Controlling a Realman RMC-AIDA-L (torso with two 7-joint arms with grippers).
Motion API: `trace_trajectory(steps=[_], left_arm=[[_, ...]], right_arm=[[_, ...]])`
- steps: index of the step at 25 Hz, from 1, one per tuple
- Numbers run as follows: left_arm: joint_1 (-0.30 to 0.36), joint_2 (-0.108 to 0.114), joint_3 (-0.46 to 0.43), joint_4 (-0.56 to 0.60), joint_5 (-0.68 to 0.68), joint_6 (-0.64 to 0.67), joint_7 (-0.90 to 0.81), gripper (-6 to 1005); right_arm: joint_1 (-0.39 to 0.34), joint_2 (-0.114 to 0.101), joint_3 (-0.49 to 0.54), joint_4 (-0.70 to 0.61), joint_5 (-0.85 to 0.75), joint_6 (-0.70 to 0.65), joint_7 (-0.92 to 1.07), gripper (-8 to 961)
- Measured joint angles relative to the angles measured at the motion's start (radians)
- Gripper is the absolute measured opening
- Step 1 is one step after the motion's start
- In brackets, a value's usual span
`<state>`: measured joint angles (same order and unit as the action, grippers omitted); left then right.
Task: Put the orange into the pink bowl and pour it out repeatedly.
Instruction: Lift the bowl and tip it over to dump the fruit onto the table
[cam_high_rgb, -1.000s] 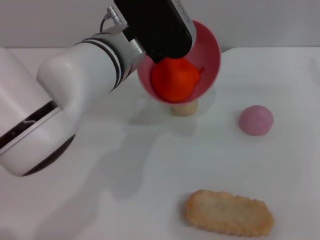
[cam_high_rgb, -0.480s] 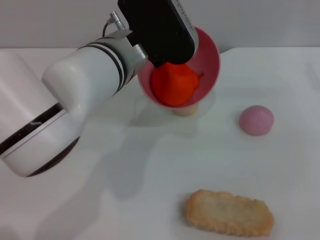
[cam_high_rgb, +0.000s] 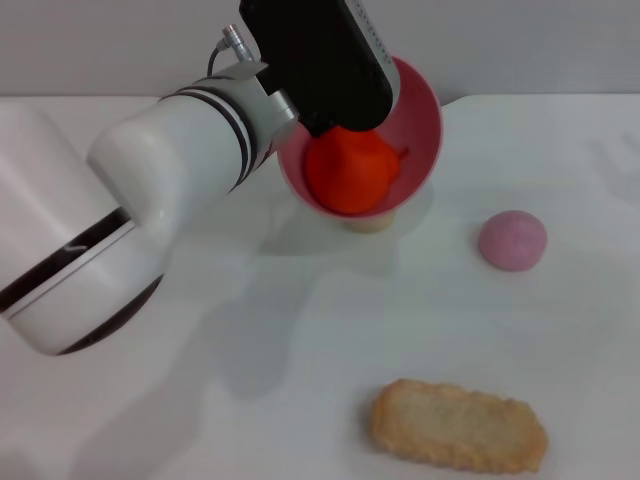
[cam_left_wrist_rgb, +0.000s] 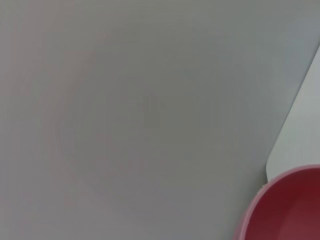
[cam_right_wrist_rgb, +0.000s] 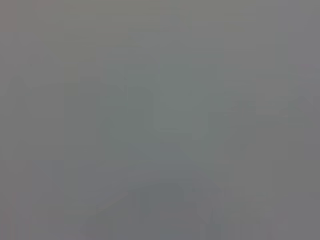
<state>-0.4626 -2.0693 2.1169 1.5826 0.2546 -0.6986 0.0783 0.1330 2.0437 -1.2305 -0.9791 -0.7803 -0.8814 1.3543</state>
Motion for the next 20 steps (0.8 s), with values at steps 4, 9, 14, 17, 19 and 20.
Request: trace_trajectory(steps=[4, 9, 14, 17, 19, 20], left_arm=[[-0.019, 0.0, 0.0, -0.012, 0.0, -0.002, -0.001, 43], [-0.031, 0.0, 0.0, -0.024, 0.0, -0.017, -0.005, 43], [-0.043, -0.002, 0.003, -0.033, 0.0, -0.028, -0.007, 43], [-0.045, -0.002, 0.006, -0.033, 0.0, -0.028, -0.007, 43], [-0.047, -0.002, 0.006, -0.034, 0.0, -0.028, -0.007, 43], [-0.05, -0.002, 0.008, -0.037, 0.0, -0.029, -0.007, 43]], right_arm=[[0.038, 0.038, 0.056, 0.016, -0.096, 0.013, -0.193, 616], [0.08, 0.019, 0.07, 0.072, -0.064, 0.052, -0.148, 615], [0.151, -0.095, 0.044, 0.147, -0.278, 0.081, 0.372, 613], [0.207, -0.107, 0.07, 0.14, -0.638, 0.132, 0.71, 612], [0.229, -0.091, 0.099, 0.133, -0.795, 0.16, 0.804, 611], [0.234, -0.065, 0.124, 0.109, -0.881, 0.179, 0.827, 611]])
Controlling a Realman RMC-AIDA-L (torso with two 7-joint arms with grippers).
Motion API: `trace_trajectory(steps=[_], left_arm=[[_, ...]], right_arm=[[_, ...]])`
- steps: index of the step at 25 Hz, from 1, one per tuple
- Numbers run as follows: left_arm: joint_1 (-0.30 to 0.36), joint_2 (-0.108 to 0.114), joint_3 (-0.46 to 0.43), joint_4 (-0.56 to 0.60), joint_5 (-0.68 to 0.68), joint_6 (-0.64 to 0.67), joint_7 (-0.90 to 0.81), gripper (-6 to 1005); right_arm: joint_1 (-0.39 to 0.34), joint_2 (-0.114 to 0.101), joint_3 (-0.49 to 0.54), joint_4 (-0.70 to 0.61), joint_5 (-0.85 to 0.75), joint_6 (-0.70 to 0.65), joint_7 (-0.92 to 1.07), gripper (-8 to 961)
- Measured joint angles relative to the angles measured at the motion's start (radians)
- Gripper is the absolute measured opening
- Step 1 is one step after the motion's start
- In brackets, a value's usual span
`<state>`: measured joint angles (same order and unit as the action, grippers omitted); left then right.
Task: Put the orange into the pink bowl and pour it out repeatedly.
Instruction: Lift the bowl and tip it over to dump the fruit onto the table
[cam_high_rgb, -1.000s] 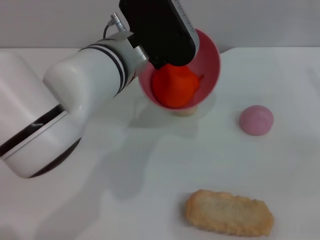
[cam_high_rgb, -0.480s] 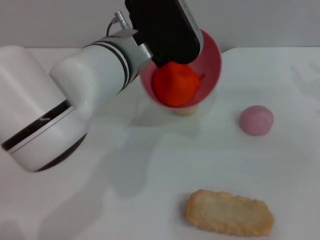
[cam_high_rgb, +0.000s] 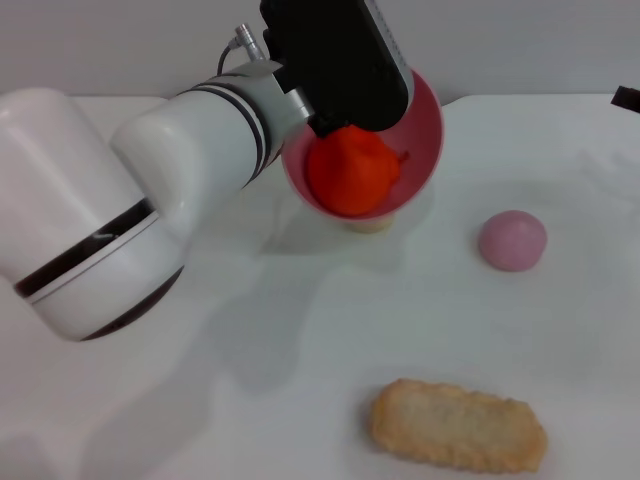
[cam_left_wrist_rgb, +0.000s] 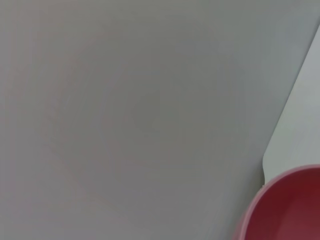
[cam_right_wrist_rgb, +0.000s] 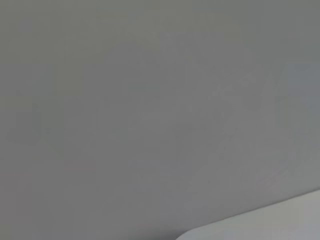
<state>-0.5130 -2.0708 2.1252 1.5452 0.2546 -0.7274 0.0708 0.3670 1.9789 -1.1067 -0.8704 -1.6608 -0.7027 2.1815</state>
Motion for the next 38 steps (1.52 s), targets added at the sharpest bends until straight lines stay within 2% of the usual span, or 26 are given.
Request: trace_trajectory(steps=[1, 4, 6, 8, 11, 13, 14, 21, 22, 24, 32, 35, 38], left_arm=[[0.0, 0.0, 0.001, 0.0, 0.0, -0.001, 0.0, 43], [-0.001, 0.0, 0.002, 0.0, 0.0, -0.007, 0.0, 43], [-0.003, 0.0, 0.003, 0.0, 0.0, -0.011, 0.0, 43], [-0.007, -0.001, 0.005, -0.003, -0.002, -0.012, -0.001, 43], [-0.004, -0.002, 0.008, -0.003, -0.003, -0.012, -0.003, 43], [-0.003, -0.002, 0.012, -0.006, 0.0, -0.019, -0.003, 43], [-0.003, -0.002, 0.012, -0.006, 0.0, -0.019, -0.003, 43], [-0.01, -0.001, 0.018, -0.011, 0.0, -0.021, -0.003, 43], [-0.012, 0.0, 0.018, -0.014, 0.0, -0.02, -0.003, 43], [-0.012, 0.0, 0.018, -0.014, 0.0, -0.019, -0.002, 43], [-0.017, 0.0, 0.018, -0.015, 0.0, -0.02, 0.005, 43], [-0.018, 0.0, 0.018, -0.016, 0.0, -0.021, 0.005, 43], [-0.019, 0.0, 0.018, -0.018, 0.0, -0.021, 0.005, 43]], right_arm=[[0.0, 0.0, 0.0, 0.0, 0.0, 0.0, 0.0, 611], [-0.02, 0.06, 0.028, -0.082, -0.027, 0.008, -0.117, 610], [-0.04, 0.091, 0.035, -0.134, -0.017, 0.01, -0.222, 609], [-0.057, 0.1, 0.024, -0.165, 0.033, 0.007, -0.29, 609], [-0.066, 0.09, 0.029, -0.157, 0.15, -0.03, -0.312, 610], [-0.066, 0.076, 0.059, -0.121, 0.237, -0.109, -0.316, 610], [-0.059, 0.061, 0.08, -0.087, 0.271, -0.158, -0.311, 610], [0.064, -0.088, 0.264, 0.348, 0.477, -0.658, -0.278, 609], [0.073, -0.1, 0.287, 0.384, 0.487, -0.745, -0.272, 609], [0.074, -0.101, 0.296, 0.385, 0.488, -0.792, -0.261, 609], [0.094, -0.1, 0.334, 0.335, 0.489, -1.13, -0.218, 608], [0.082, -0.075, 0.319, 0.212, 0.439, -1.175, -0.282, 607], [0.052, -0.016, 0.332, 0.074, 0.375, -1.144, -0.372, 606]])
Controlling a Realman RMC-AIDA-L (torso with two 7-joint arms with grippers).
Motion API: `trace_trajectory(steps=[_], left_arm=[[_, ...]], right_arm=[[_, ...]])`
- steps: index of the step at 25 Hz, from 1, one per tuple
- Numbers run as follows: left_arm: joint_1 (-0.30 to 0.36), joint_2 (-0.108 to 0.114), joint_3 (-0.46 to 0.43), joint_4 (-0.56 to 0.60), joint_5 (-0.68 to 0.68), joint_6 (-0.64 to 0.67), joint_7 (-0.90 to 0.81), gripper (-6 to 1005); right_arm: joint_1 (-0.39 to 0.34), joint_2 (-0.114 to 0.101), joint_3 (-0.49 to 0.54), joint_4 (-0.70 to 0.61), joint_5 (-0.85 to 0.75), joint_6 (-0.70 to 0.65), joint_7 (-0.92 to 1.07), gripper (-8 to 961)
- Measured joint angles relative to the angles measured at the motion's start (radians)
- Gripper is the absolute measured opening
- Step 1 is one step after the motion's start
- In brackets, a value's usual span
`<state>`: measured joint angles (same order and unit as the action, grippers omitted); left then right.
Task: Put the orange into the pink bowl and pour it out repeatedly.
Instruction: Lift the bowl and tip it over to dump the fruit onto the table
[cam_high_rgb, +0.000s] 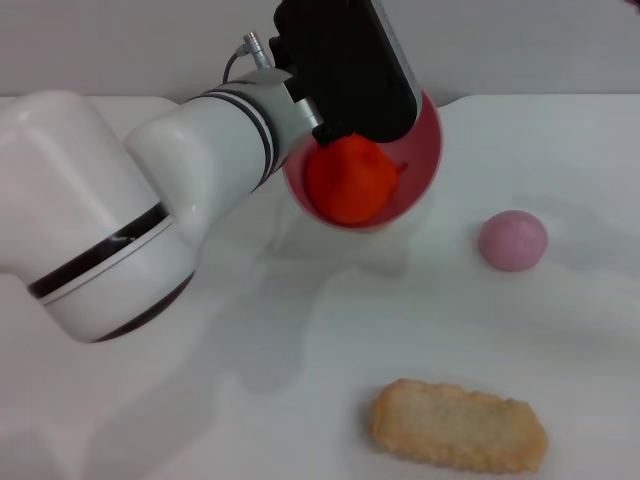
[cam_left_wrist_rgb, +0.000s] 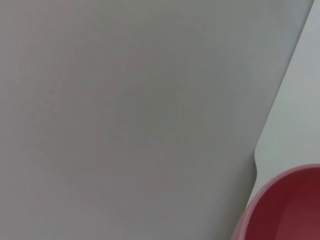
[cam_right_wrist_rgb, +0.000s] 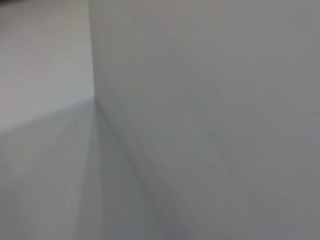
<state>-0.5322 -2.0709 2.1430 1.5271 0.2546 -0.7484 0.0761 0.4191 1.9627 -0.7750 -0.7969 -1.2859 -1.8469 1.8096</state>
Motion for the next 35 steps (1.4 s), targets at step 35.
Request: trace_trajectory(steps=[35], left_arm=[[0.0, -0.002, 0.086, -0.038, 0.227, 0.06, -0.052, 43]], right_arm=[[-0.17, 0.113, -0.461, -0.354, -0.296, 1.536, -0.084, 604]])
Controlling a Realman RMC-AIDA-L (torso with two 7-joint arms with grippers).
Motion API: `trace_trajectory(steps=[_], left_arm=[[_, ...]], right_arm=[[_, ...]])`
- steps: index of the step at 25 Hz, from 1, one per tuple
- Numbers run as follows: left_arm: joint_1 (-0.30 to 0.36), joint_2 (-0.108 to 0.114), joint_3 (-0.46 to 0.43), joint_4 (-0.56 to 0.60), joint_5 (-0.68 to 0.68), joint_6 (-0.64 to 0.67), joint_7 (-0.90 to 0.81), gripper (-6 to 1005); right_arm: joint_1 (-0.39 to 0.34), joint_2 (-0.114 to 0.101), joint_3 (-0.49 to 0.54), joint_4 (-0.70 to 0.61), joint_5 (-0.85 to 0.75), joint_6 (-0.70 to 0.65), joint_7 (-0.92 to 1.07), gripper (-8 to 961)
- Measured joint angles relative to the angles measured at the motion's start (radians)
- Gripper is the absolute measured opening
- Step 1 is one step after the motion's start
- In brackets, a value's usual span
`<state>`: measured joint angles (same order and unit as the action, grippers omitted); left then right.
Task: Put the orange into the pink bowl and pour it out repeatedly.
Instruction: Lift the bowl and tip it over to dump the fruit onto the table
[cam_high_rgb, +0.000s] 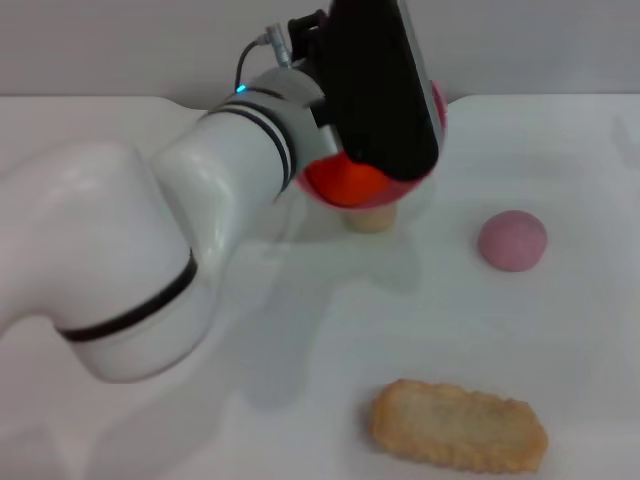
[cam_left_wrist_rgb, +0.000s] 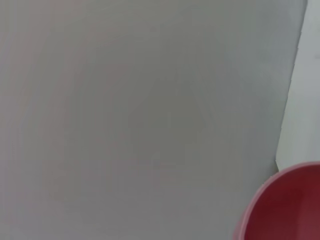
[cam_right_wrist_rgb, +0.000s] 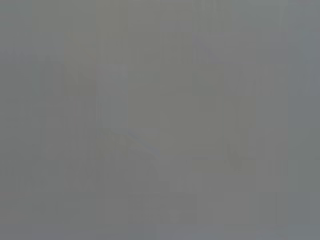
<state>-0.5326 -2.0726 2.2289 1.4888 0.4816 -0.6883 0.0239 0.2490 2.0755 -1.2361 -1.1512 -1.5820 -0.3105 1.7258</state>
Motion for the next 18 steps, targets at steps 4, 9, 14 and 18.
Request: trace_trajectory(steps=[4, 9, 14, 18], left_arm=[[0.02, 0.003, 0.065, -0.001, 0.116, 0.014, 0.033, 43], [0.054, 0.003, 0.151, 0.004, 0.288, 0.012, 0.069, 43], [0.132, 0.002, 0.292, -0.008, 0.676, 0.037, 0.066, 43], [0.143, 0.002, 0.314, -0.016, 0.742, 0.038, 0.059, 43]], right_arm=[[0.001, 0.0, 0.001, -0.002, 0.001, -0.001, 0.0, 604], [0.005, 0.0, 0.005, 0.004, 0.002, 0.007, 0.002, 604], [0.01, 0.0, 0.008, 0.013, 0.002, 0.008, 0.003, 603], [0.012, 0.0, 0.011, 0.012, 0.002, 0.006, 0.003, 604]])
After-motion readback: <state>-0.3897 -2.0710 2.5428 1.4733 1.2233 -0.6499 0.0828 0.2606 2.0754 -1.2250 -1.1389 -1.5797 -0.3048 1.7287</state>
